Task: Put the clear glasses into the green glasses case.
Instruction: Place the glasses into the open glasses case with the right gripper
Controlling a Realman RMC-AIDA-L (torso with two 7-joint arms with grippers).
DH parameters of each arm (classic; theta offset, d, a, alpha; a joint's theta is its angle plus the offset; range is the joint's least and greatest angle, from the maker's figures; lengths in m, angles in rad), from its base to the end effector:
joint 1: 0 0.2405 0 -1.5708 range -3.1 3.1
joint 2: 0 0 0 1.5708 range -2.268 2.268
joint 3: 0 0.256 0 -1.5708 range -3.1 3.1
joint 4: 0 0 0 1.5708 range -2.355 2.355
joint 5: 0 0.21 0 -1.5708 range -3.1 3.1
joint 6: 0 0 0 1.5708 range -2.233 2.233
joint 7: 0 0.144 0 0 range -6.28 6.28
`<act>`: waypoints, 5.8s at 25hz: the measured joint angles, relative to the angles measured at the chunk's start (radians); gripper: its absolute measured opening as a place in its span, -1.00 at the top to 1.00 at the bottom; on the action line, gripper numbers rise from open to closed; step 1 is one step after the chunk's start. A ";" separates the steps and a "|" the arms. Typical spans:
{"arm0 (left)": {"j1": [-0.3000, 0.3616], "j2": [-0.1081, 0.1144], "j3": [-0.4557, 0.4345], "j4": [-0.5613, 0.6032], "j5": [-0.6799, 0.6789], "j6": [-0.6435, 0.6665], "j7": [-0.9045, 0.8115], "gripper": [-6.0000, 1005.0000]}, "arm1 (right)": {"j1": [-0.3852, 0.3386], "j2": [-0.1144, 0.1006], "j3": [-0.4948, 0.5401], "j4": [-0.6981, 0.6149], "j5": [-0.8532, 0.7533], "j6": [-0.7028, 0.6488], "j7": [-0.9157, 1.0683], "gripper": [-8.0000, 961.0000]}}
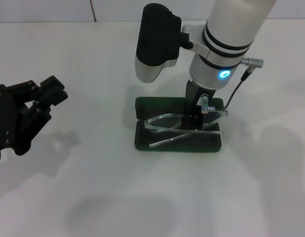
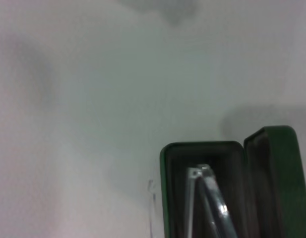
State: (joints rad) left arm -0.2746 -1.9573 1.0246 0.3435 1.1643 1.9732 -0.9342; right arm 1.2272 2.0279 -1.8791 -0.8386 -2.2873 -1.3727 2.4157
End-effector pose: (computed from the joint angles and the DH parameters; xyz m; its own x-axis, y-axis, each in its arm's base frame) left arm -0.2822 0.2349 0.0484 0.4319 -0.0317 0.9014 0.3573 -0.9116 -0.2033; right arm 0.0531 0.3786 -0.0957 0.8294 -0.0611 0.5554 0.0008 -0.9939 -0.1105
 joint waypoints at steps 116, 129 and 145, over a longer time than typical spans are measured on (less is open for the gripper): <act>0.047 0.002 0.001 0.000 0.000 0.004 0.015 0.72 | -0.065 0.000 -0.089 -0.172 -0.075 -0.086 0.090 0.48; 0.105 0.023 0.006 0.024 0.003 0.056 -0.025 0.72 | -0.119 0.000 -0.187 -0.272 -0.140 -0.064 0.179 0.44; 0.098 0.014 0.001 0.026 0.009 0.056 -0.011 0.72 | -0.178 0.000 -0.260 -0.350 -0.199 -0.012 0.228 0.45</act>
State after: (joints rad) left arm -0.1770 -1.9430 1.0252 0.3696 1.1736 2.0294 -0.9449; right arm 1.0496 2.0279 -2.1387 -1.1885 -2.4860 -1.3851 2.6441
